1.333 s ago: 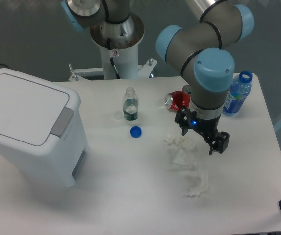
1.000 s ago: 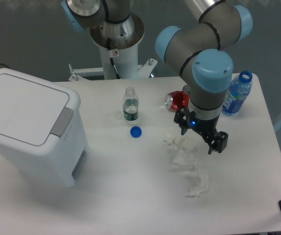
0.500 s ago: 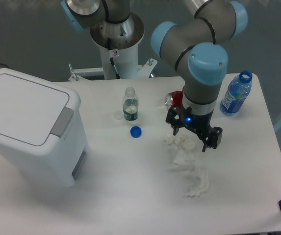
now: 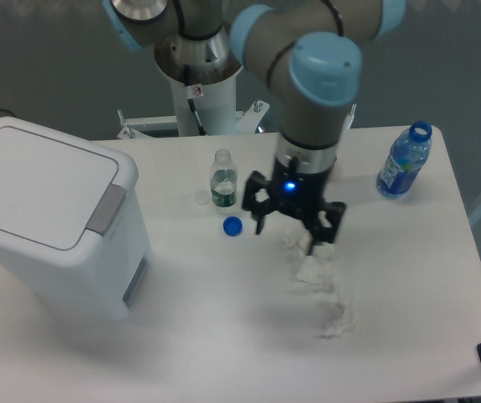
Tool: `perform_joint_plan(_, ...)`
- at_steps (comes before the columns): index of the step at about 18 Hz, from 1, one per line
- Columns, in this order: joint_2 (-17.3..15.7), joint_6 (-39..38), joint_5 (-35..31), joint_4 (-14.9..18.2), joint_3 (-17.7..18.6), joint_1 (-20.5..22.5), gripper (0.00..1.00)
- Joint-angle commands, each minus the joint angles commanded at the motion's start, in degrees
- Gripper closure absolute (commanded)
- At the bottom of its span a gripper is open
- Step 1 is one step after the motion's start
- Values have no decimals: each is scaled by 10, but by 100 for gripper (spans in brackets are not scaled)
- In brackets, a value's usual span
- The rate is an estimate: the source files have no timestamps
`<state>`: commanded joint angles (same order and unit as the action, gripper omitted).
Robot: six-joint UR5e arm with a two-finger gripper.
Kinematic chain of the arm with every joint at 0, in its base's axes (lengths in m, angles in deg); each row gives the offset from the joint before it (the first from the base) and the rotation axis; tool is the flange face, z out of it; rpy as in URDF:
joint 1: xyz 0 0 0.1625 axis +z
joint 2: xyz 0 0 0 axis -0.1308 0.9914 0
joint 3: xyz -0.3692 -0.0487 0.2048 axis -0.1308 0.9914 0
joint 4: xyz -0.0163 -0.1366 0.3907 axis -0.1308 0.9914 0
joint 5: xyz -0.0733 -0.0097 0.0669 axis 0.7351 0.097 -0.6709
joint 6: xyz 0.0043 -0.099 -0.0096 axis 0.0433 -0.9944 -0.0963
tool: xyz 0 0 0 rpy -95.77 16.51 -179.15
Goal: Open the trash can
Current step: 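Move the gripper from above the tissues to the white trash bin lid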
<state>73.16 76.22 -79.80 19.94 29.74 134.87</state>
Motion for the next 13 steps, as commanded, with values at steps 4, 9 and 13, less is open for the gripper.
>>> perform_joint_plan(4,-23,-52,54,0,1,-15,100)
perform_joint_plan(9,-33,-136,60,-4,-6,-68,100)
perform_joint_plan(13,-43,-186,71,-4,-5,-95,100)
